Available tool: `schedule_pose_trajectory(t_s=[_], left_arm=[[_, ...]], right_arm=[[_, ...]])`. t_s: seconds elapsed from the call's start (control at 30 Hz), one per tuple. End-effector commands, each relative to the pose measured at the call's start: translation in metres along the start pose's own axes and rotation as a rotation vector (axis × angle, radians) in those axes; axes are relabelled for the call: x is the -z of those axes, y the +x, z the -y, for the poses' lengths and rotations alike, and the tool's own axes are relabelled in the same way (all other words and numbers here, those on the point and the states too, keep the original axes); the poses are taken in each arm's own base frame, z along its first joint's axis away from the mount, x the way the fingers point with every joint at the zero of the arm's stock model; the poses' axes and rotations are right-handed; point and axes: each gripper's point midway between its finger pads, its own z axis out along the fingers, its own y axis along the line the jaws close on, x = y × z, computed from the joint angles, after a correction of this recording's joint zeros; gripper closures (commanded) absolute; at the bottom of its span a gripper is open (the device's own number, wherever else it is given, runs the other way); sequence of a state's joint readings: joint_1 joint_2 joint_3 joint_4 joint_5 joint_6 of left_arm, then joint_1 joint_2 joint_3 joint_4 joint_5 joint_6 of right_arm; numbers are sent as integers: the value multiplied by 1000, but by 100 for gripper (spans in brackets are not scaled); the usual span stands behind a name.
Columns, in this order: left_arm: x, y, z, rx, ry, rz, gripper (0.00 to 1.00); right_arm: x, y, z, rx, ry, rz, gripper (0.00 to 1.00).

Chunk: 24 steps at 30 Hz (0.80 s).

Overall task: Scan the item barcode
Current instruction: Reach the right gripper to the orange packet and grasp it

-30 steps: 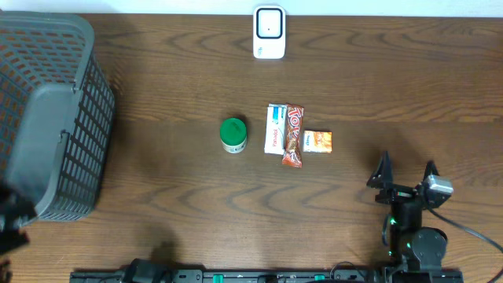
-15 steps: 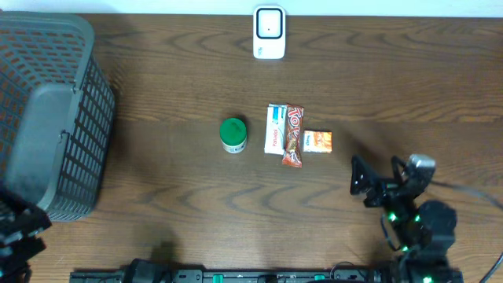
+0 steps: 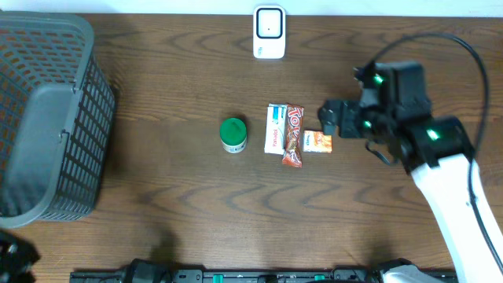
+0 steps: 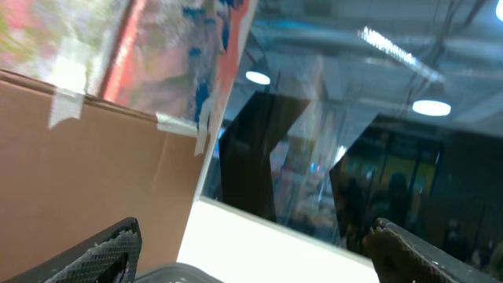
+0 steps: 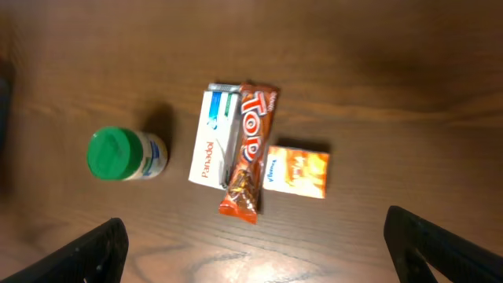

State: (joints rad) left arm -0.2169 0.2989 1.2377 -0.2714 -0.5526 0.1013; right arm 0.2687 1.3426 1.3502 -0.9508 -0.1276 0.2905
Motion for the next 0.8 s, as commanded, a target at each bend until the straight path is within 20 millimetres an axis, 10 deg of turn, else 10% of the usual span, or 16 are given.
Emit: schedule_pose_trajectory(t_s=[0.0,0.37,0.77], left_arm=[[15,-16,-11,42,-3,51,8],[26,-24,-18,62,-3,80,8],[26,-24,-18,62,-3,80,7]], right_arm=[[-30,8,-25,81,-111,-112,1],[-119,31,31,-105,193,-264,1],[-168,71,51,-114,267,-433,1]])
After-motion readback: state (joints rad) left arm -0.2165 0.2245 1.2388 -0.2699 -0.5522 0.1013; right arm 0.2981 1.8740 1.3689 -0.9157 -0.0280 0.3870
